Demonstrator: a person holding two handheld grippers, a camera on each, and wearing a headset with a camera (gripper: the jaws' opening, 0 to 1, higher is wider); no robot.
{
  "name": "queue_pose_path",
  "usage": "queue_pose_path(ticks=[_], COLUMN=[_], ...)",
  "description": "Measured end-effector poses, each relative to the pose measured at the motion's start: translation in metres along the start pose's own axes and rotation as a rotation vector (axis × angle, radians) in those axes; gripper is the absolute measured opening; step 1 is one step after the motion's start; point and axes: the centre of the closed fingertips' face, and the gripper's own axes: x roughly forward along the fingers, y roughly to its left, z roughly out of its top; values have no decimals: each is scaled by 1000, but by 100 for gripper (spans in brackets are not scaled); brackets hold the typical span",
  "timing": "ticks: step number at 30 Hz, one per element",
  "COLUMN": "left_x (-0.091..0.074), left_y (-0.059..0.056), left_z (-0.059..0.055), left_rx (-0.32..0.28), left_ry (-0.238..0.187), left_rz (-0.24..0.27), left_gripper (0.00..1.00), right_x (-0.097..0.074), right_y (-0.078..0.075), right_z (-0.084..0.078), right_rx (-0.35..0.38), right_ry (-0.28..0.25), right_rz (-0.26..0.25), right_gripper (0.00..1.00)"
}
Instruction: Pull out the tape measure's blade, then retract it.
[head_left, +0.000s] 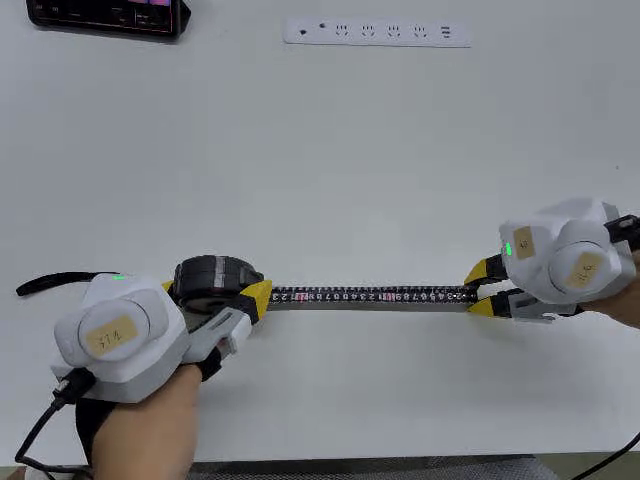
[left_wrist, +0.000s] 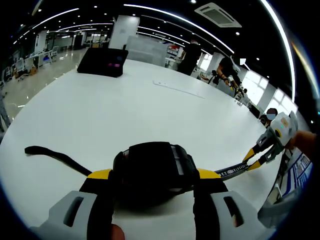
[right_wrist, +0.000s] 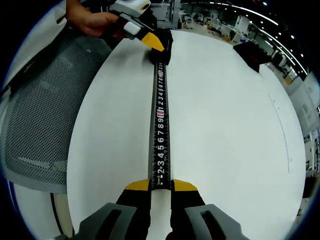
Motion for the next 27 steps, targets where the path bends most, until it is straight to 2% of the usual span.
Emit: queue_pose_path(ticks=[27], left_x=[0], left_y=[1], left_z=[-2], left_rx=[5], left_ry=[38], left_rz=[4], left_gripper=[58], right_x=[2], right_y=[-3], right_z=[-3], right_rx=[26], right_ry=[0], right_rz=[12], right_gripper=[10])
